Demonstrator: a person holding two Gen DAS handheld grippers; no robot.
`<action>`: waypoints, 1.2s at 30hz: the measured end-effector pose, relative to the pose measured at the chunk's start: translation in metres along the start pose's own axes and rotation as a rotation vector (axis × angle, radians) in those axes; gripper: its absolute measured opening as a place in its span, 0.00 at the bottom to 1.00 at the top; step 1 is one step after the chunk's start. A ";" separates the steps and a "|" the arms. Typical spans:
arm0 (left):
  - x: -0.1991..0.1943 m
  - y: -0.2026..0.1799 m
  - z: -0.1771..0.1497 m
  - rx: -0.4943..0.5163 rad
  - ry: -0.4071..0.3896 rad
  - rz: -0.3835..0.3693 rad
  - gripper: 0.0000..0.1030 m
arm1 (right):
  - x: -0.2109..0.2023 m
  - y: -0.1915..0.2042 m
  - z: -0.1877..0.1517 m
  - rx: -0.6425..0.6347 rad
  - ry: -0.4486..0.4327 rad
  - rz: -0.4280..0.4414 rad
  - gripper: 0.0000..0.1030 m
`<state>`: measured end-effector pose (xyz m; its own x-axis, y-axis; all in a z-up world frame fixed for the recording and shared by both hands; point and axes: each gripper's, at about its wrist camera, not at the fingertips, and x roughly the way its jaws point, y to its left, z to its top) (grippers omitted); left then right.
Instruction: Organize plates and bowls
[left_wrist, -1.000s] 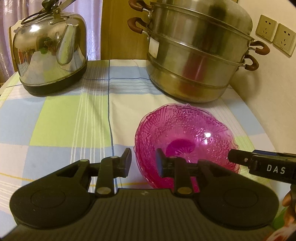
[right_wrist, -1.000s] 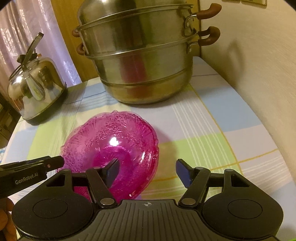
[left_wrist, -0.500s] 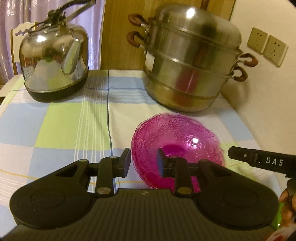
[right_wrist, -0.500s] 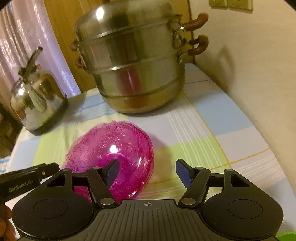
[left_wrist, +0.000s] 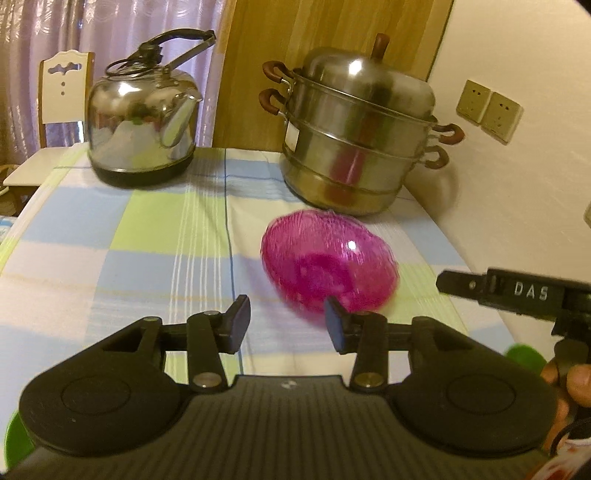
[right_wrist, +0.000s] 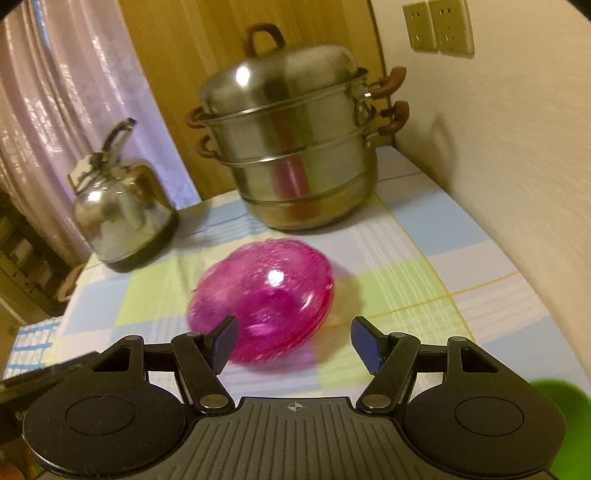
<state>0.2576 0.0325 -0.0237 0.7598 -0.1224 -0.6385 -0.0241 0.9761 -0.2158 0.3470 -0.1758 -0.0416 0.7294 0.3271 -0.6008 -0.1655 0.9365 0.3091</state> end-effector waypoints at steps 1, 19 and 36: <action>-0.008 0.000 -0.007 -0.001 0.002 0.000 0.40 | -0.008 0.003 -0.005 -0.005 -0.010 0.000 0.65; -0.127 0.013 -0.099 -0.032 0.022 0.034 0.65 | -0.121 0.042 -0.123 -0.026 0.013 0.024 0.65; -0.166 0.028 -0.151 -0.067 0.077 0.052 0.68 | -0.153 0.062 -0.191 -0.120 0.180 -0.028 0.65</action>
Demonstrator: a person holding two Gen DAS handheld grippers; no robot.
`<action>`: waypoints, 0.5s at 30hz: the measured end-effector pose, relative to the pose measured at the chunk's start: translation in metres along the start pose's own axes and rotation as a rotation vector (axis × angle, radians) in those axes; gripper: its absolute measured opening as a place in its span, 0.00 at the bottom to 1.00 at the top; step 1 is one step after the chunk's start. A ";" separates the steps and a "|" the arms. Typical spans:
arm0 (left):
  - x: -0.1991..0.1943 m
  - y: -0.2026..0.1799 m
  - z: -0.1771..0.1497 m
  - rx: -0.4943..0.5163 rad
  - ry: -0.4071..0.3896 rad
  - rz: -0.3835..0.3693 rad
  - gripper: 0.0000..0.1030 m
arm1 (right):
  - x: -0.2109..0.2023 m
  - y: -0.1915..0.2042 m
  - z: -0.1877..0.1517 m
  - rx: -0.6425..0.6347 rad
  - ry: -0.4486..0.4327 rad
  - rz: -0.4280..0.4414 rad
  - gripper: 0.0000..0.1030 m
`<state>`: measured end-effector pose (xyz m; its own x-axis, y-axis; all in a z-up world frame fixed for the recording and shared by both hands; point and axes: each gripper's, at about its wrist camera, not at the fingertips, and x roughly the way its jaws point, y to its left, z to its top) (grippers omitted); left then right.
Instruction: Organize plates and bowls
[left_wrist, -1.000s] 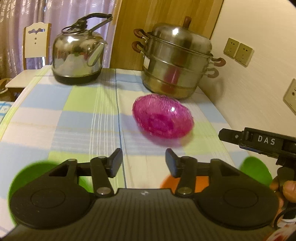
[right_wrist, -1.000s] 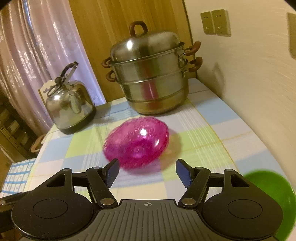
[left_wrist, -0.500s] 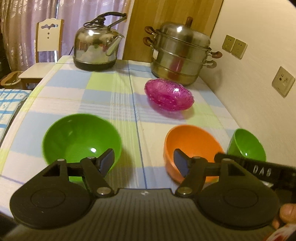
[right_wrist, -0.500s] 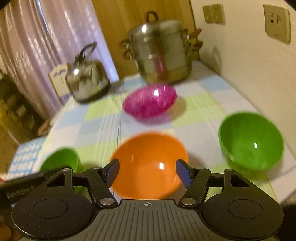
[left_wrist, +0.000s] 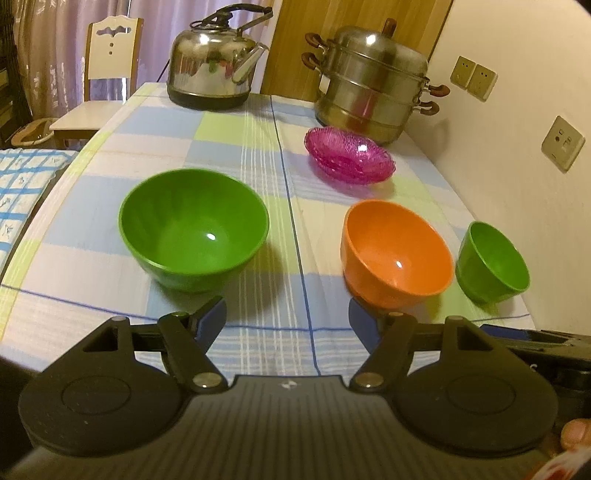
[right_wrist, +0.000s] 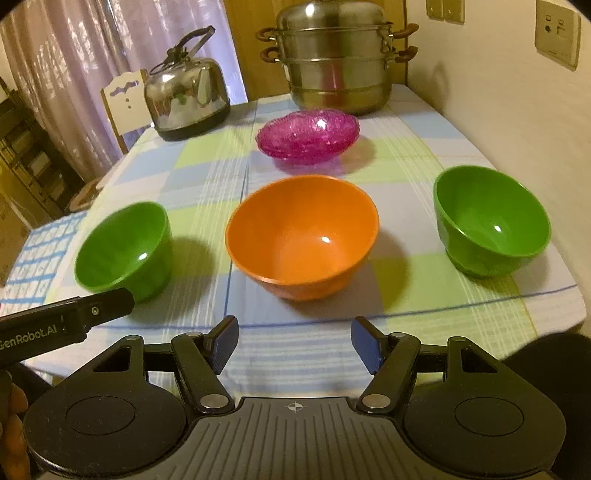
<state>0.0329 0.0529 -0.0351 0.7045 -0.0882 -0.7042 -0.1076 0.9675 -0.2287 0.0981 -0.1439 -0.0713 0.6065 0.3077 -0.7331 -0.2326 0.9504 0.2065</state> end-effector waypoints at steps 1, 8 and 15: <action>-0.001 0.000 -0.002 0.002 0.001 0.001 0.68 | -0.001 0.000 -0.003 0.001 0.005 0.002 0.65; 0.000 0.002 -0.009 0.000 0.016 0.006 0.69 | -0.002 0.002 -0.008 0.003 0.022 0.006 0.65; -0.001 0.004 -0.008 0.006 0.011 -0.002 0.71 | -0.001 -0.002 -0.006 0.025 0.014 0.012 0.66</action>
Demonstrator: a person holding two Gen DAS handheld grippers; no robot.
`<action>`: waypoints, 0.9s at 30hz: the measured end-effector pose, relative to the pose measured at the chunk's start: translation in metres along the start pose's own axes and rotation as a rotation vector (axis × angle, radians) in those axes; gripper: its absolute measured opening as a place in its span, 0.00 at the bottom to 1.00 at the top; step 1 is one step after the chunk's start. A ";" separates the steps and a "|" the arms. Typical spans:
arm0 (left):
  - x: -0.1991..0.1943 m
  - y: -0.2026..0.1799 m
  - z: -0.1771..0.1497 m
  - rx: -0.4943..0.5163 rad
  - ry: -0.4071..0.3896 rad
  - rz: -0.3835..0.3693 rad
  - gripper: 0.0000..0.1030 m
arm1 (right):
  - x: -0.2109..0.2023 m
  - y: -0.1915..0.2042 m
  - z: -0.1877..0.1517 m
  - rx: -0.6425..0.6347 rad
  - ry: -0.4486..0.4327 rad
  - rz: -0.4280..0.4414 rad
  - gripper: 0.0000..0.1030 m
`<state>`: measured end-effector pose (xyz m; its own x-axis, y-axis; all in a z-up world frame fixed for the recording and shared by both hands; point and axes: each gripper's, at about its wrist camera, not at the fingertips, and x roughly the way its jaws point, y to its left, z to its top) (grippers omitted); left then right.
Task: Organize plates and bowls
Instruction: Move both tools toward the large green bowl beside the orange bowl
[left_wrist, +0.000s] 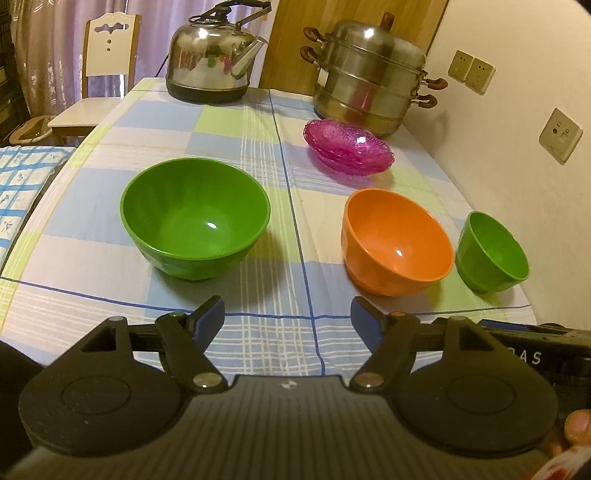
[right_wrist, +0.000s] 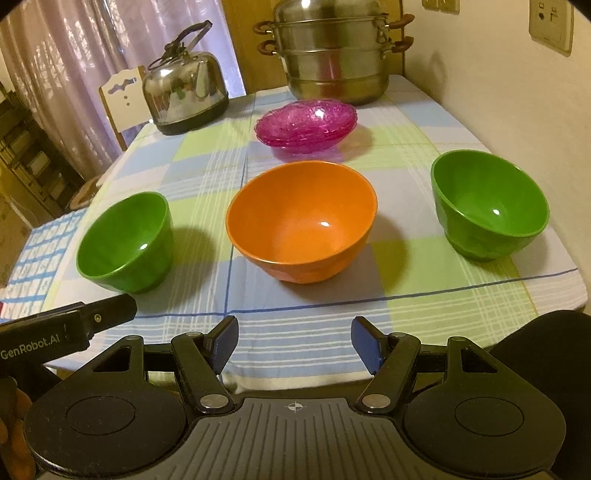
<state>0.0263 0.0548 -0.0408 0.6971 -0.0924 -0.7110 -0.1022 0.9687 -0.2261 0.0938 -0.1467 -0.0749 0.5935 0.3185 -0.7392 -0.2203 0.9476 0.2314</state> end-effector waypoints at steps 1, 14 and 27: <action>-0.001 0.002 0.001 -0.001 -0.002 0.002 0.71 | 0.000 0.000 0.001 0.004 -0.002 0.003 0.66; -0.004 0.080 0.052 -0.050 -0.030 0.135 0.71 | 0.012 0.041 0.023 -0.029 -0.042 0.127 0.65; 0.047 0.130 0.094 -0.029 0.047 0.104 0.56 | 0.067 0.085 0.054 -0.050 -0.019 0.165 0.65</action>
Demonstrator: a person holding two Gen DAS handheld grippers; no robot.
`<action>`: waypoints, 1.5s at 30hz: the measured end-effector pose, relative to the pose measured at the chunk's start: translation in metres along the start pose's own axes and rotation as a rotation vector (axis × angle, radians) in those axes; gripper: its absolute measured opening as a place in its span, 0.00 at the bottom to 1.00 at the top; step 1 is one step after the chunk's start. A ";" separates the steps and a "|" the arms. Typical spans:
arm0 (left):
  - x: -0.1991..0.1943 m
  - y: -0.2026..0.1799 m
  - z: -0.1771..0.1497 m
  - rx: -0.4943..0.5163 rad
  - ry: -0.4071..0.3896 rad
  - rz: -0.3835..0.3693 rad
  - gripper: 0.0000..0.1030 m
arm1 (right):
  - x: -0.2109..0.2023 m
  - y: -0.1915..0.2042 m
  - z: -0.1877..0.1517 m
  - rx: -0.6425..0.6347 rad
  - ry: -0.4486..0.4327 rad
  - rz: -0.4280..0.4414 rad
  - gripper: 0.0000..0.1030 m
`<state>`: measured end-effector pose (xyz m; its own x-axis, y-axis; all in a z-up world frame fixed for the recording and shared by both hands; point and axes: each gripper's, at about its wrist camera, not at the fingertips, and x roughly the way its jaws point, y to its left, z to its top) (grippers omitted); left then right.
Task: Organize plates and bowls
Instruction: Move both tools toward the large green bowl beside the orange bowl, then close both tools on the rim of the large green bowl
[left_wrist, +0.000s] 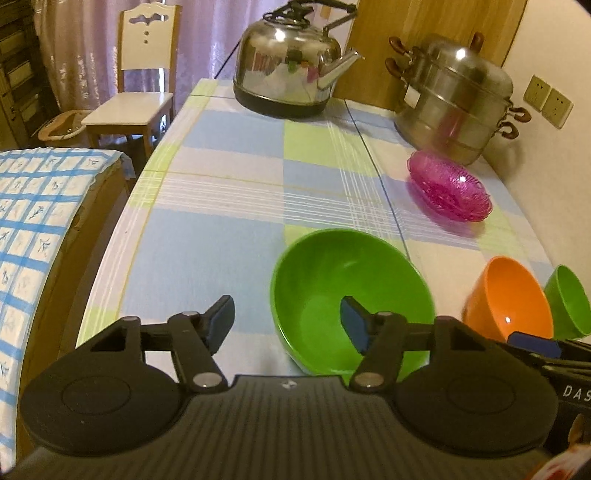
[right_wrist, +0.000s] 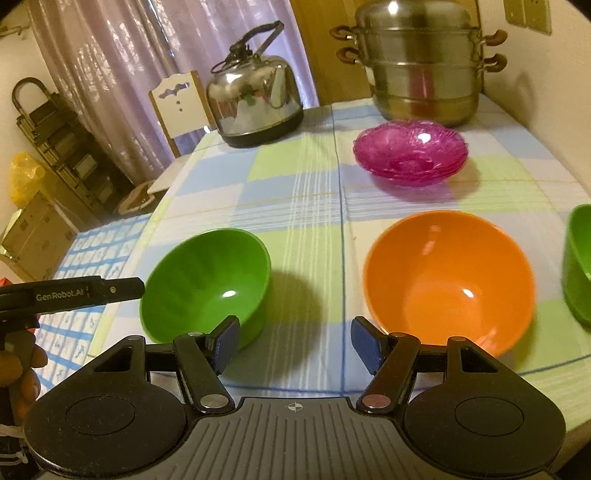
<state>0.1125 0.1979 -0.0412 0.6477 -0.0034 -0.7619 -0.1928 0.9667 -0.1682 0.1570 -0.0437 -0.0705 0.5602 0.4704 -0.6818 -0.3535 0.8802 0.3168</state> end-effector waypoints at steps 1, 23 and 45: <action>0.005 0.001 0.003 0.005 0.007 0.000 0.55 | 0.005 0.002 0.002 0.001 0.005 0.002 0.65; 0.062 0.009 0.014 0.098 0.101 -0.046 0.17 | 0.084 0.014 0.014 0.021 0.103 -0.012 0.40; 0.021 -0.022 0.027 0.160 0.030 -0.071 0.07 | 0.045 0.021 0.025 0.035 0.062 0.000 0.16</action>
<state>0.1505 0.1834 -0.0362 0.6327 -0.0784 -0.7704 -0.0264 0.9921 -0.1226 0.1937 -0.0026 -0.0781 0.5120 0.4669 -0.7210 -0.3265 0.8822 0.3394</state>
